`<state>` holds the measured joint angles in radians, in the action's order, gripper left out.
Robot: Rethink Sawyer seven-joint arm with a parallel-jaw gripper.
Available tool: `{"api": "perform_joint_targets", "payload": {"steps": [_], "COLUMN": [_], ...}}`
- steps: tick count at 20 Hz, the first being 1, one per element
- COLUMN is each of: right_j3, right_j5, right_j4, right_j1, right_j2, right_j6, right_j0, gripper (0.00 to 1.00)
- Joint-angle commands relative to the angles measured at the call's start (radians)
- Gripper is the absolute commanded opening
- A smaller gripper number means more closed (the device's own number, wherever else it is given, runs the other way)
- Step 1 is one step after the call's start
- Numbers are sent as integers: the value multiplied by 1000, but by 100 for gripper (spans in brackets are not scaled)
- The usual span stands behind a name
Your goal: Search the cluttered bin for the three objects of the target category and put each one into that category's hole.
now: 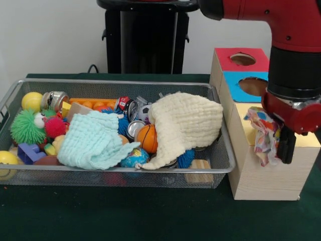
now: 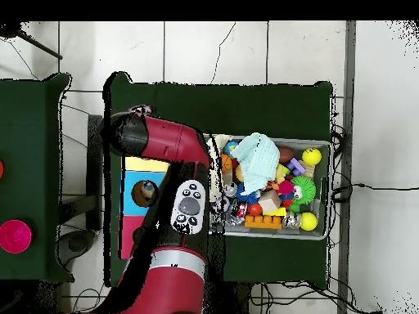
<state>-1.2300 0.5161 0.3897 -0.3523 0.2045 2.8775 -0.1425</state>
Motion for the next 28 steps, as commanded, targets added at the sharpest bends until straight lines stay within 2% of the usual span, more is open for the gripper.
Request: {"api": "perform_joint_targets", "payload": {"steps": [1, 4, 10, 15, 18, 22, 26, 28], "right_j3": [-161, -197, -295, -333, -320, -316, -273, -242], "right_j5": [39, 78, 59, 93, 102, 81, 158, 186], "right_j4": [30, 23, 13, 6, -11, -29, -47, -60], "right_j1": [92, 69, 10, -37, -38, -47, -40, -12], "right_j2": [-60, -36, -27, -2, 17, -7, 14, 30], "right_j6": [183, 161, 119, 108, 92, 25, 18, 23], "right_j0": [-67, -69, -66, -73, -69, -20, -10, -12], "gripper": [0, 0, 0, 0, 0, 0, 0, 0]}}
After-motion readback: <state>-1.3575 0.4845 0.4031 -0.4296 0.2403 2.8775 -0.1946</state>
